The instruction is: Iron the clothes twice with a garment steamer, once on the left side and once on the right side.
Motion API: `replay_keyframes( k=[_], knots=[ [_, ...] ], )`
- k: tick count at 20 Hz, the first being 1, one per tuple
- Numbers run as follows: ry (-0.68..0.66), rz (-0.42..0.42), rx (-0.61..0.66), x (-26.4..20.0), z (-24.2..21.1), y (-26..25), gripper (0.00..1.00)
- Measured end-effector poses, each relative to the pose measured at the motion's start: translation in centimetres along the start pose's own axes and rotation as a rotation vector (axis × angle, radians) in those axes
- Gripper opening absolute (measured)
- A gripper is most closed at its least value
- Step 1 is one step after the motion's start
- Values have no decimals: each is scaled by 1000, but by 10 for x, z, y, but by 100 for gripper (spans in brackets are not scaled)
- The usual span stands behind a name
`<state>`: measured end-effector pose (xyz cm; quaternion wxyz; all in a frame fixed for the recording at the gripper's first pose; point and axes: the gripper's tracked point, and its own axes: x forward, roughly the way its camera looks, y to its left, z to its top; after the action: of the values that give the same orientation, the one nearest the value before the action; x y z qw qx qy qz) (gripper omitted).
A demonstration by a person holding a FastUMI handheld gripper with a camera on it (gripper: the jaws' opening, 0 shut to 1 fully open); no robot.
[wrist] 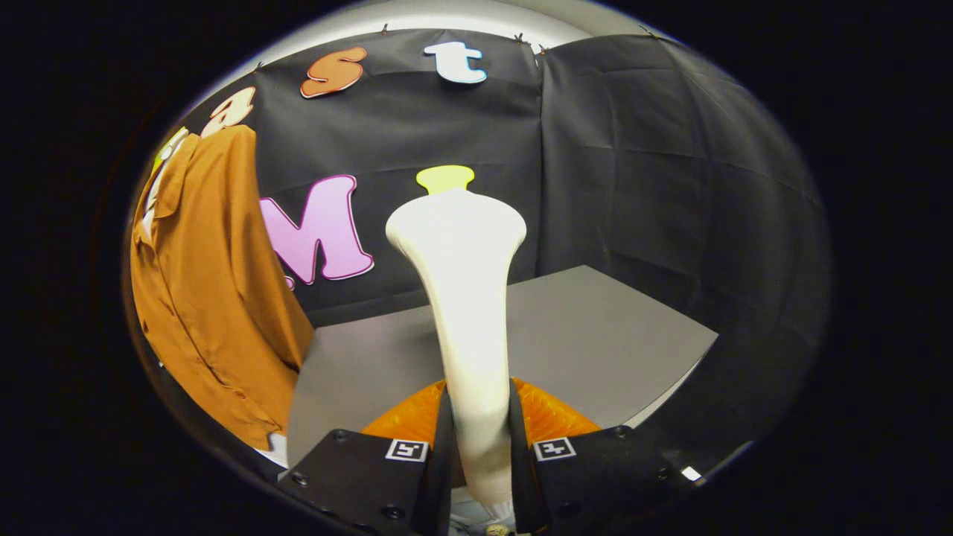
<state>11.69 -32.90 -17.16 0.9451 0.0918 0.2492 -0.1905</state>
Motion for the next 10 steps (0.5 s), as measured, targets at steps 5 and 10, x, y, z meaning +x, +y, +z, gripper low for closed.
replay_keyframes(
  k=[5,10],
  knots=[
    [-113,26,-26,-65,14,73,36],
    [-115,92,-45,-100,1,156,36]
  ],
)
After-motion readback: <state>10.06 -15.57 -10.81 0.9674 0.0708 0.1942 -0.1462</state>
